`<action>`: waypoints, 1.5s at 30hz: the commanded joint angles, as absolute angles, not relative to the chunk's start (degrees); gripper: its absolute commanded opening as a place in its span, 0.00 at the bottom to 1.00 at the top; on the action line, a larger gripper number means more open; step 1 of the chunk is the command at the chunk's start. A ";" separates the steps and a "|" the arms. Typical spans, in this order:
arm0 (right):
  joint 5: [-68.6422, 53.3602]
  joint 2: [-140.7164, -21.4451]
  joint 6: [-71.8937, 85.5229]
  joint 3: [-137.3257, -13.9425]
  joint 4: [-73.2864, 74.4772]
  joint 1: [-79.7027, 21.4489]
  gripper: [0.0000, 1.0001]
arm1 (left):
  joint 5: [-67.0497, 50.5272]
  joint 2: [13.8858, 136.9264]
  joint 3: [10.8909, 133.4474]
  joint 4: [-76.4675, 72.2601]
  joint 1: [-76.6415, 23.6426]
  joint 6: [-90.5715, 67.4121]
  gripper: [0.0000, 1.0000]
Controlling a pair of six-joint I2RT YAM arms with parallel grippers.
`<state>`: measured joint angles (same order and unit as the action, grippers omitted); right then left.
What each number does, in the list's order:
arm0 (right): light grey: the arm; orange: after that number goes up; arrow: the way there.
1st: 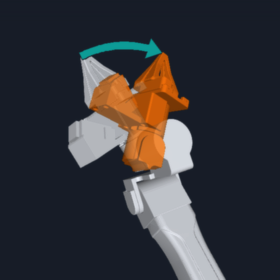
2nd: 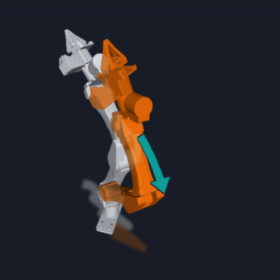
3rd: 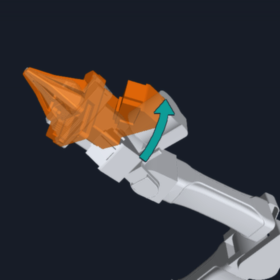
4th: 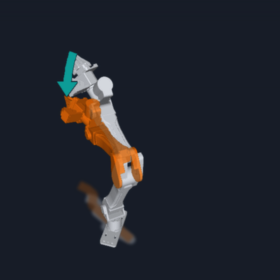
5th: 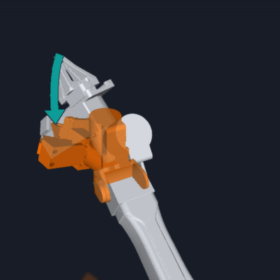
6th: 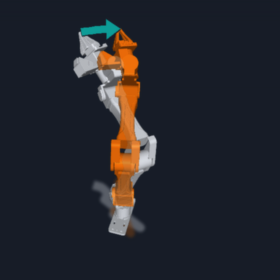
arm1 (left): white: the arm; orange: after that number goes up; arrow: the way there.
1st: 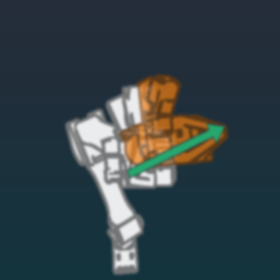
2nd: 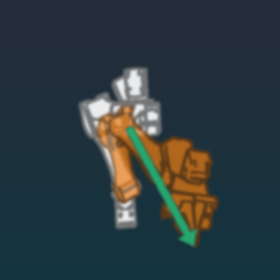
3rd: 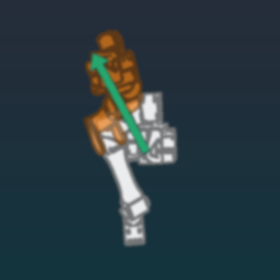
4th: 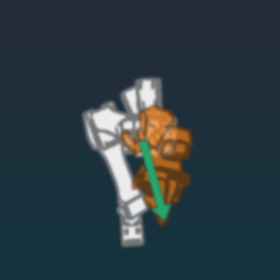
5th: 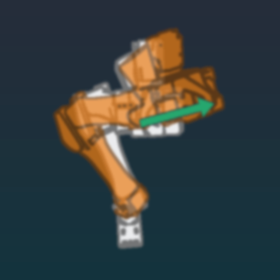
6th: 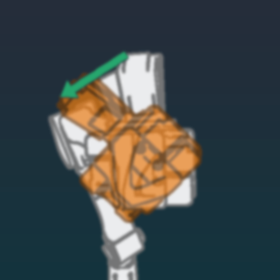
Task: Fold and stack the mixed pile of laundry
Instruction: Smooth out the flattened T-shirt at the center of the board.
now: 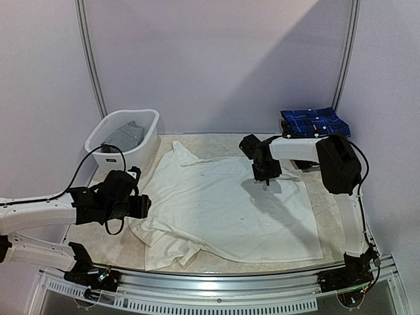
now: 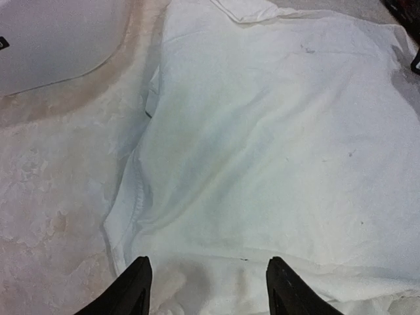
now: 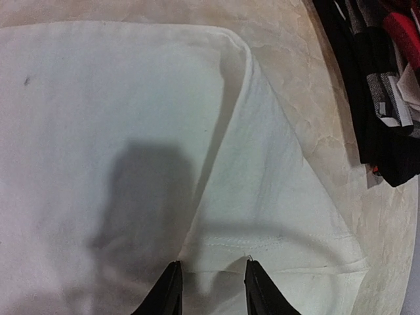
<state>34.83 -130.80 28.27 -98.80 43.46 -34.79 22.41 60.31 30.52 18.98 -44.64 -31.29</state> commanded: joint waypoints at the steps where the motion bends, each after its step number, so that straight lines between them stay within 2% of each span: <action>1: 35.93 -133.59 27.30 -100.59 44.07 -34.08 0.33 | 21.87 62.19 29.79 16.15 -45.67 -30.52 0.59; 8: 38.71 -134.67 26.57 -102.15 44.78 -33.65 0.28 | 22.02 62.95 29.44 15.20 -45.70 -30.65 0.57; 18: 43.16 -134.47 25.10 -105.87 45.86 -30.56 0.26 | 22.53 63.33 29.18 15.03 -45.79 -30.62 0.56; 25: 45.29 -137.46 23.31 -112.96 47.03 -26.30 0.28 | 22.89 63.02 29.08 15.27 -45.81 -30.26 0.56; 30: 45.56 -138.56 22.49 -117.82 49.73 -26.10 0.38 | 23.31 63.34 29.38 15.17 -45.79 -30.24 0.56; 35: 40.04 -133.18 21.42 -114.15 47.16 -27.40 0.50 | 21.98 65.71 30.74 13.27 -45.88 -30.36 0.57; 41: 34.20 -125.46 20.88 -105.72 43.32 -31.44 0.52 | 20.91 71.65 35.69 10.26 -45.79 -29.72 0.56; 45: 31.44 -118.32 22.30 -96.50 39.27 -35.55 0.52 | 19.61 78.02 41.30 6.88 -45.51 -28.81 0.53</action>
<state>36.01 -126.28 21.34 -103.37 44.01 -31.64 21.21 73.14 35.55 12.38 -44.82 -30.30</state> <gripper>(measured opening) 0.517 0.542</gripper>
